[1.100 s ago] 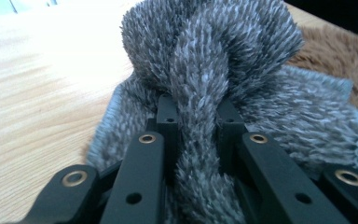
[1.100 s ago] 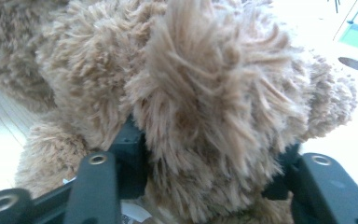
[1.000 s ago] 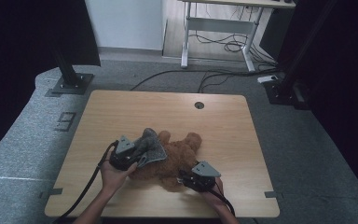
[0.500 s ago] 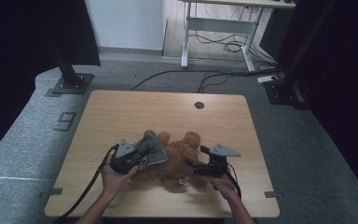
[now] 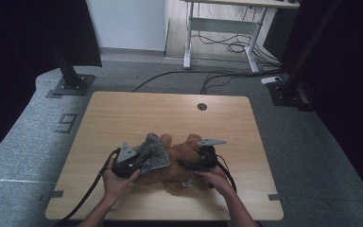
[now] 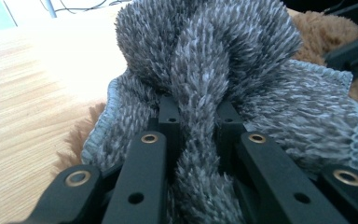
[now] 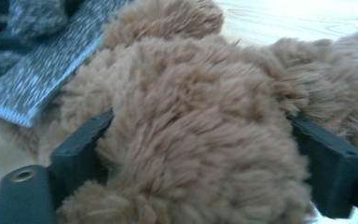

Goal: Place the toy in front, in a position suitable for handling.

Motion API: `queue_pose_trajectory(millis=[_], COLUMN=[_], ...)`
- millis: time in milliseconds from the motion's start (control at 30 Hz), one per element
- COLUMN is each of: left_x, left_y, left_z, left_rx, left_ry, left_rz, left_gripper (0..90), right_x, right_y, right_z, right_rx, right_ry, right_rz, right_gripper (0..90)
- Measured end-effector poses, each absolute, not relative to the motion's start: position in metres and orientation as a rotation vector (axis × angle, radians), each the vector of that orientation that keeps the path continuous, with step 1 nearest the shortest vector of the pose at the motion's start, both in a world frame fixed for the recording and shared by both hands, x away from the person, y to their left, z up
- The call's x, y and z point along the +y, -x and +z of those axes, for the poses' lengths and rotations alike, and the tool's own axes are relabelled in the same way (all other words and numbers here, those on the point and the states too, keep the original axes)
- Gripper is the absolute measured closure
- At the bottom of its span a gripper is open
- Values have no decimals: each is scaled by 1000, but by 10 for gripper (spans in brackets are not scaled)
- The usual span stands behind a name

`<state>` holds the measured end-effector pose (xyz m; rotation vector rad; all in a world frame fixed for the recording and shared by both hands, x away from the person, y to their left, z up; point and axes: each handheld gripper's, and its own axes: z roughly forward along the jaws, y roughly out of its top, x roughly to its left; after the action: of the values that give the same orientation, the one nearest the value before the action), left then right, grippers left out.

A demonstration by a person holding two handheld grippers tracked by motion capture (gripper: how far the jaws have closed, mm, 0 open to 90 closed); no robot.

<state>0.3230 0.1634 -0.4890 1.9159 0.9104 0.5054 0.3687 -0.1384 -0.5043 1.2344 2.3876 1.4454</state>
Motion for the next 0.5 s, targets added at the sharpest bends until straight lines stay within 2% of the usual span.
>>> queue_pose_trajectory(millis=[267,500], left_x=[164,168], left_y=[-317,-331], left_z=[-492,-488], left_rx=[900,920], left_ry=[-1880,-1813], left_rz=[505,476], left_gripper=[779,770], right_x=[-138,-138], right_y=[-352,-348], right_z=[-510,-510], right_rx=[2330,2200], right_ry=[-1140,-1122], right_rz=[1488,1537], right_gripper=[460,573])
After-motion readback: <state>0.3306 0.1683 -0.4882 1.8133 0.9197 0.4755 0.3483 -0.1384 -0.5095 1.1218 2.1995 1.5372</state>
